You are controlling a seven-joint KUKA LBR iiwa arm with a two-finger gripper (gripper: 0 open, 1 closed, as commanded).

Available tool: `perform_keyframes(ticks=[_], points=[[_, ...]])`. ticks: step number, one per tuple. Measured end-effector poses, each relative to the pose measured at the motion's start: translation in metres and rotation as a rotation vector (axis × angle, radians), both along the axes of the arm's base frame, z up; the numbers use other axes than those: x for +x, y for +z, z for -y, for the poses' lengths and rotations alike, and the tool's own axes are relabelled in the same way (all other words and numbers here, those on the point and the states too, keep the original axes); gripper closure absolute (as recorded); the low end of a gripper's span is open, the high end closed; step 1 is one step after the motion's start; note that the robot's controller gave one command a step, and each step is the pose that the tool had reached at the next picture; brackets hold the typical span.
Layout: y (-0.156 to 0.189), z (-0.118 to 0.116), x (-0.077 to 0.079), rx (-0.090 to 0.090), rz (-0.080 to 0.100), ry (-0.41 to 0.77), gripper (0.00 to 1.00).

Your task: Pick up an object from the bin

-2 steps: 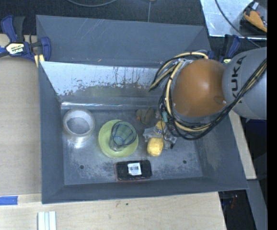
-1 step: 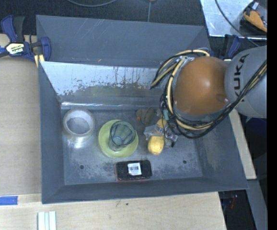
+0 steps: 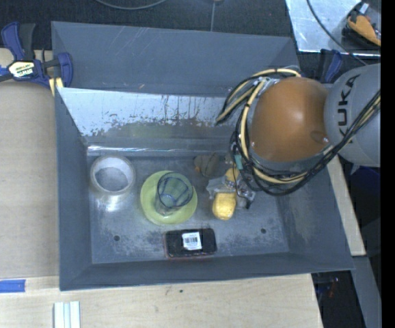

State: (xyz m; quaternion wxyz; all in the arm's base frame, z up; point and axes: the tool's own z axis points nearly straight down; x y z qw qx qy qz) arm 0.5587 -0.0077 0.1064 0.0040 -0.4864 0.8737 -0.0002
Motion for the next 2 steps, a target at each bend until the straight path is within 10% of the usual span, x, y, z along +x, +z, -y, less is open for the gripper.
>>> perform_keyframes(ticks=[2], points=[[0.03, 0.0, 0.002, 0.001, 0.007, -0.002, 1.0]])
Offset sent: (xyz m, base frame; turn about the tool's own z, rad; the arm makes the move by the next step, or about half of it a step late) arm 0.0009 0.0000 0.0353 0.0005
